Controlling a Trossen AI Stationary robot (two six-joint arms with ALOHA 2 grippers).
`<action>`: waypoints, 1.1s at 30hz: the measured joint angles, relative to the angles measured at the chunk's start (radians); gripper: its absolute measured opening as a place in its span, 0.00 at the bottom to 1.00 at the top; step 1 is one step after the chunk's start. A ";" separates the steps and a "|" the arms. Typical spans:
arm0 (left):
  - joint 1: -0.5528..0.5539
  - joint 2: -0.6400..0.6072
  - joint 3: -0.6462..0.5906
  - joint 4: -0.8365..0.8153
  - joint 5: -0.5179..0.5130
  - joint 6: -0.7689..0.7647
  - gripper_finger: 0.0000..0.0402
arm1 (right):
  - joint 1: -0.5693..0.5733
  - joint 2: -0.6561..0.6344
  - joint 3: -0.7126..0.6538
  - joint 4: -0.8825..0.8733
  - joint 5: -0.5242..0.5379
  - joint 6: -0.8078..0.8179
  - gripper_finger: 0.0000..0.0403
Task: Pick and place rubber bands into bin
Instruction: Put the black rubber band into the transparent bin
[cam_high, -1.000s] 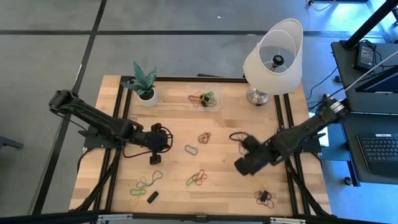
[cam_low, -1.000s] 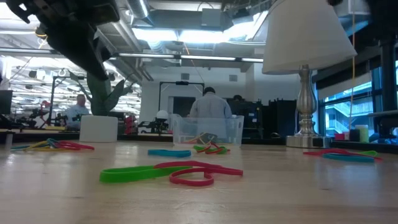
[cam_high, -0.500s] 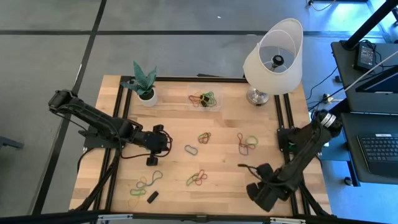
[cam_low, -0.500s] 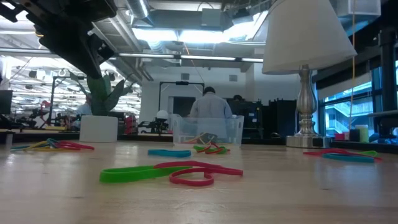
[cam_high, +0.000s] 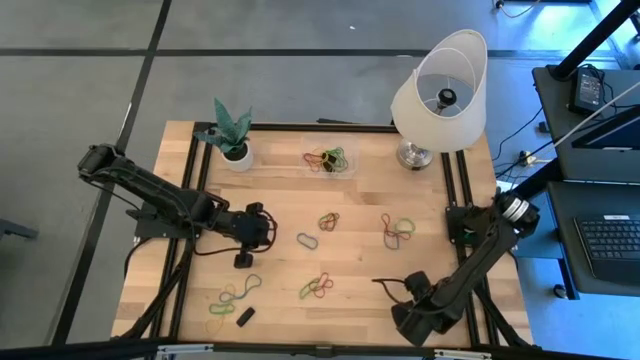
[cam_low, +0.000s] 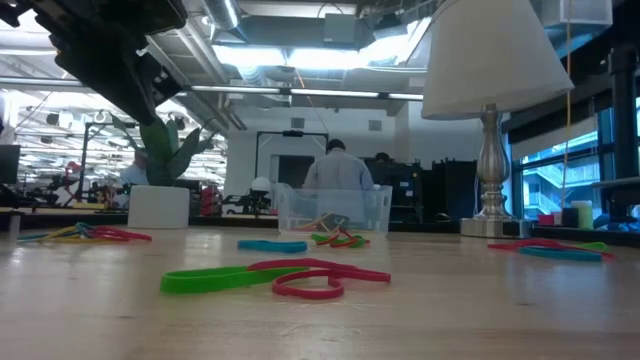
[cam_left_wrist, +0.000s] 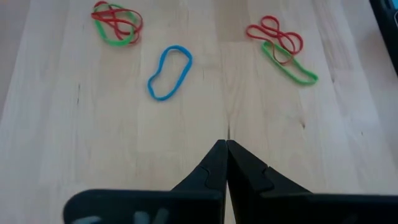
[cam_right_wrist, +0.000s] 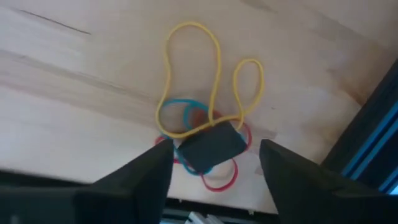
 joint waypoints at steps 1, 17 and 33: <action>0.000 0.000 0.000 0.000 0.000 -0.007 0.01 | 0.000 0.011 0.000 0.000 -0.012 0.000 0.63; 0.000 0.000 0.000 0.001 0.000 -0.016 0.01 | 0.010 0.096 -0.001 0.081 -0.081 0.095 0.41; 0.000 0.001 0.000 0.001 -0.001 0.041 0.01 | 0.010 0.057 0.147 -0.142 -0.012 0.101 0.02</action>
